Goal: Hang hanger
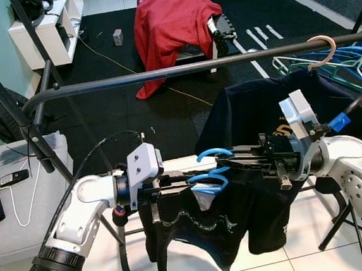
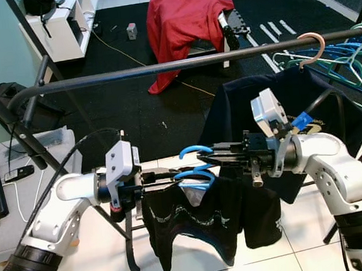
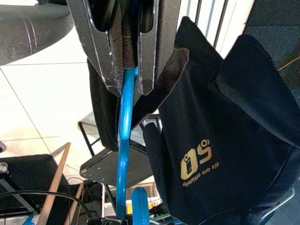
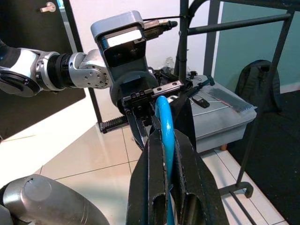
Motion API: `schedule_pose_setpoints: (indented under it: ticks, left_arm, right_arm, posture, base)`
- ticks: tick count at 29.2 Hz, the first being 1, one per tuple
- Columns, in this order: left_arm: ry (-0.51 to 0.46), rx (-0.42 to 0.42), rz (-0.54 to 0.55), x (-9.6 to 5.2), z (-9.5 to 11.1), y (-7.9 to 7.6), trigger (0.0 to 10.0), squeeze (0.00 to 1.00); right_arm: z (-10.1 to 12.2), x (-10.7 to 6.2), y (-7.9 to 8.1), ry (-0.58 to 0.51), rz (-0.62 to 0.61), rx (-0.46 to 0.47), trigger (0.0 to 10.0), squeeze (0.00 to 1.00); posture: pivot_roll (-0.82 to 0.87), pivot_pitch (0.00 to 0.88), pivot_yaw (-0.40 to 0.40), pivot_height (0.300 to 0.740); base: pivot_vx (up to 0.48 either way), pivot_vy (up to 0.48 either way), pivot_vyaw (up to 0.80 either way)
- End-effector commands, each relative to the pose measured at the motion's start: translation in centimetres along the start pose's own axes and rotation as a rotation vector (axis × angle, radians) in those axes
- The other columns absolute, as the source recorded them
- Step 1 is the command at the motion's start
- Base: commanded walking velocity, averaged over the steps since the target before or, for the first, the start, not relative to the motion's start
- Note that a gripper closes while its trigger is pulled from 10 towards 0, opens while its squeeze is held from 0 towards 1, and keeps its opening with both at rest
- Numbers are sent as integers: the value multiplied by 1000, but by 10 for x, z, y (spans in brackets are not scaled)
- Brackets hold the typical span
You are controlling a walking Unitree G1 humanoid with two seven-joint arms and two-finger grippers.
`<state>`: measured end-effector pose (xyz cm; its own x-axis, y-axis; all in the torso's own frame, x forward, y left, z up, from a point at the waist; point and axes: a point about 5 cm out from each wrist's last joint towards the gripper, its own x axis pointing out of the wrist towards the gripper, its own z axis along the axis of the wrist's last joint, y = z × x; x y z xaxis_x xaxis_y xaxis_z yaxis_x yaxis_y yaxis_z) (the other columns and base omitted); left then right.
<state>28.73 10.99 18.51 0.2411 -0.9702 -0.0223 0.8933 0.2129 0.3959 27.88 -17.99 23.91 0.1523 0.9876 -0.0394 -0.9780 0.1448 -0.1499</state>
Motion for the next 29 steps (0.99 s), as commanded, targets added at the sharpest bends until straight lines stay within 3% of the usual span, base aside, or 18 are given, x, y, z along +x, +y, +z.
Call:
schedule_pose_setpoints:
  ticks: [1, 5, 6, 7, 10, 11, 15, 16, 17, 18, 23, 25, 27, 29]
  left_arm:
    - [16, 7, -16, -2, 1, -2, 0, 0]
    - [17, 27, 6, -2, 0, 0, 0, 0]
    - [17, 33, 30, -1, 0, 2, 9725, 82]
    - [9, 31, 48, 0, 0, 4, 10000, 741]
    - [4, 28, 58, 1, 0, 5, 10000, 741]
    - [-3, 23, 65, 1, 1, 6, 10000, 1000]
    - [-1, 64, 107, -1, 2, 11, 10000, 1000]
    - [5, 72, 128, -3, 1, 14, 10000, 800]
    - [5, 72, 128, -3, 1, 14, 10000, 800]
    - [22, 73, 142, -6, -1, 16, 10000, 0]
    - [70, 84, 168, -16, -5, 22, 10000, 0]
    - [89, 88, 189, -24, -5, 26, 10000, 0]
    - [89, 88, 189, -24, -5, 26, 10000, 0]
    - [98, 91, 210, -28, -5, 29, 10000, 0]
  right_arm:
    - [1, 3, 0, 0, 24, -11, 0, 0]
    - [3, 4, 0, -2, 28, -14, 0, 0]
    - [3, 4, 0, -5, 29, -15, 0, 0]
    - [4, 4, 0, -8, 28, -19, 0, 0]
    - [5, 4, 0, -11, 27, -21, 0, 0]
    - [6, 4, -1, -13, 27, -23, 0, 0]
    - [7, 4, -1, -11, 25, -25, 0, 0]
    - [6, 3, -1, -4, 23, -26, 0, 0]
    - [6, 3, -1, -4, 23, -26, 0, 0]
    - [4, 2, -2, 17, 19, -26, 0, 0]
    - [-7, -4, -7, 130, -44, -62, 0, 0]
    - [-22, -13, -25, 308, -215, -138, 0, 0]
    - [-22, -13, -25, 308, -215, -138, 0, 0]
    - [-28, -20, -39, 398, -364, -161, 0, 0]
  posture:
    - [-103, 142, 22, 740]
    - [-105, 145, 21, 740]
    - [-106, 146, 21, 740]
    - [-107, 147, 20, 740]
    - [-108, 148, 20, 740]
    - [-108, 148, 20, 740]
    - [-110, 147, 19, 740]
    - [-110, 147, 19, 740]
    - [-110, 147, 19, 740]
    - [-111, 148, 19, 740]
    - [-112, 148, 16, 740]
    - [-110, 149, 16, 740]
    - [-110, 149, 16, 740]
    - [-109, 148, 15, 740]
  base:
    - [0, 0, 0]
    - [0, 0, 0]
    - [0, 0, 0]
    - [0, 0, 0]
    - [0, 0, 0]
    - [0, 0, 0]
    - [0, 0, 0]
    - [0, 0, 0]
    - [0, 0, 0]
    - [0, 0, 0]
    - [0, 0, 0]
    - [0, 0, 0]
    - [0, 0, 0]
    - [0, 0, 0]
